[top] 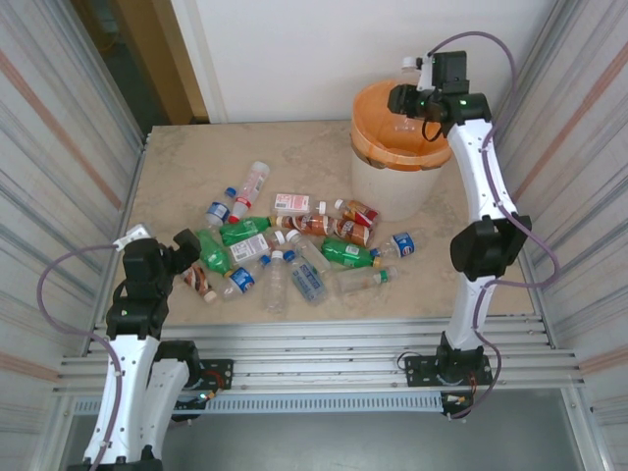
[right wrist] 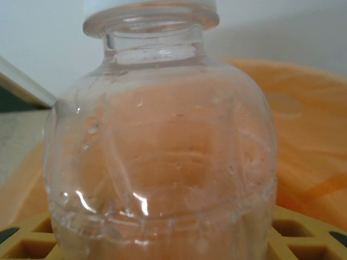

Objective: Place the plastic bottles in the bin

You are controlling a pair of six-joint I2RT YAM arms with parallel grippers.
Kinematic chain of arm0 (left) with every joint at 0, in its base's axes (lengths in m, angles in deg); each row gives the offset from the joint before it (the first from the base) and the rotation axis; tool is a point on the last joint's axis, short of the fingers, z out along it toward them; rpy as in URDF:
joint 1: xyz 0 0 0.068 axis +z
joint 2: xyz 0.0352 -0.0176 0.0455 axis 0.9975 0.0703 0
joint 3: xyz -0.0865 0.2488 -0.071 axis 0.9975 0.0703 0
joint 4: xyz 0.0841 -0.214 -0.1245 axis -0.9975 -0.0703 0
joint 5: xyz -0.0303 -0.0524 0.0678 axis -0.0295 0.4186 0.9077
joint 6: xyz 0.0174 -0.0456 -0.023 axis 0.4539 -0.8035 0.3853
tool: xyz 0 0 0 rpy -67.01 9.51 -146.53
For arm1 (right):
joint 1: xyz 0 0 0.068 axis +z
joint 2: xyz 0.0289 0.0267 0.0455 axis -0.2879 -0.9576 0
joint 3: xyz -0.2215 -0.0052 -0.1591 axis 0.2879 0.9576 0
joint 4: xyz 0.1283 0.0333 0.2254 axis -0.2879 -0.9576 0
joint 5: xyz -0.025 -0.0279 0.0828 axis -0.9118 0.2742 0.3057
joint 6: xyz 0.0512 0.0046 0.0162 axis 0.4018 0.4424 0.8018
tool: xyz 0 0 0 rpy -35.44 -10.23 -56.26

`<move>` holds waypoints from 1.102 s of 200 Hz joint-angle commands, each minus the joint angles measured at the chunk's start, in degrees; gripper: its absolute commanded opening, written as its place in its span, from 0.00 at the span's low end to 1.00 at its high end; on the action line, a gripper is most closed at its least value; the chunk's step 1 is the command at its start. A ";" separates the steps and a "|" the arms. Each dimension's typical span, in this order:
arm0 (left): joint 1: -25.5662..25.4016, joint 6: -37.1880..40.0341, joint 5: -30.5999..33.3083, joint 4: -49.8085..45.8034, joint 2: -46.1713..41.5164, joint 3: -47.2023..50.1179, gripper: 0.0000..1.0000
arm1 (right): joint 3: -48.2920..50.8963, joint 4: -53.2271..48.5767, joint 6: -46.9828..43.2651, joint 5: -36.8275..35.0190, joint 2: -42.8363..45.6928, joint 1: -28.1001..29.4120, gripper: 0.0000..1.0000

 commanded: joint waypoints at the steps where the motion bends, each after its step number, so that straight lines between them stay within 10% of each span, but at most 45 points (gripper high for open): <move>1: 0.47 0.13 1.00 -1.87 0.21 -1.43 0.99 | -1.83 -3.17 -3.87 1.84 -2.08 0.40 0.34; 53: 0.51 0.04 1.01 -2.28 1.36 -1.71 0.99 | -1.86 -6.91 -7.60 2.48 -6.28 0.80 0.44; 126: 0.50 0.40 1.61 -3.86 4.24 -3.36 0.99 | -3.87 -8.11 -9.34 1.86 -8.51 0.80 0.83; 220: 1.38 -1.27 1.34 -5.31 8.00 -1.92 0.99 | -8.81 -8.43 -9.55 0.49 -3.48 0.73 0.93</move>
